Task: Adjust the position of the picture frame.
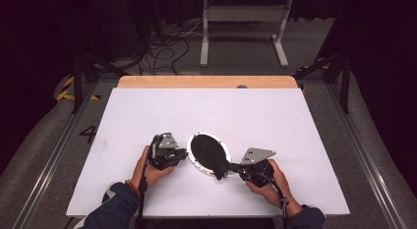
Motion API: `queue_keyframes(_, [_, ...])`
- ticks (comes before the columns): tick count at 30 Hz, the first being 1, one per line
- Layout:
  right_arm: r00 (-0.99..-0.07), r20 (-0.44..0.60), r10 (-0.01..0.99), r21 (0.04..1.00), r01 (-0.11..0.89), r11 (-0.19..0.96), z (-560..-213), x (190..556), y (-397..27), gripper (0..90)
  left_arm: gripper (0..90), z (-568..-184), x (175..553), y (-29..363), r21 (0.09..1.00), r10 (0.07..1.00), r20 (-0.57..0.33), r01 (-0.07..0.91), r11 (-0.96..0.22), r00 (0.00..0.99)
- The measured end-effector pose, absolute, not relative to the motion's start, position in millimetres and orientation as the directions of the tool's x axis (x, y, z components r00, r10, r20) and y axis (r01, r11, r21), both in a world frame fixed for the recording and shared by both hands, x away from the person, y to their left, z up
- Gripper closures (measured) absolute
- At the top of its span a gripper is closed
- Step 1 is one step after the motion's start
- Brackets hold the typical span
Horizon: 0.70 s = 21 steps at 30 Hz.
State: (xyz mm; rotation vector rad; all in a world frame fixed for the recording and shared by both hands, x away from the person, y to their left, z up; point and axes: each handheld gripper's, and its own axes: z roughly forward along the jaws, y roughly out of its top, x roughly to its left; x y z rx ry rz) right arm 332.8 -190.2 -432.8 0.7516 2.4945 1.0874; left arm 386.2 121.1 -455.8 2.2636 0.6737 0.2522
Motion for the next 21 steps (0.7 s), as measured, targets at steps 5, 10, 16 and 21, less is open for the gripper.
queue_keyframes(5, [-0.77, -0.106, 0.629, 0.722, 0.376, 0.581, -445.0, 343.9, -197.7, 90.0, 78.8, -459.8, 377.9, 110.7, 0.689, 0.494, -0.021, 0.371, -0.623, 0.869])
queue_keyframes(10, [-0.785, -0.065, 0.616, 0.699, 0.404, 0.589, -454.3, 349.8, -196.4, 90.0, 76.8, -460.1, 377.4, 105.0, 0.692, 0.489, -0.024, 0.367, -0.621, 0.872])
queue_keyframes(16, [-0.793, -0.042, 0.608, 0.703, 0.409, 0.582, -454.5, 349.8, -197.8, 90.0, 75.1, -460.3, 380.0, 101.5, 0.695, 0.502, 0.023, 0.348, -0.63, 0.864])
queue_keyframes(21, [-0.796, -0.036, 0.604, 0.709, 0.406, 0.576, -455.4, 346.5, -198.8, 90.0, 74.9, -462.1, 386.4, 97.8, 0.711, 0.528, 0.021, 0.359, -0.605, 0.849])
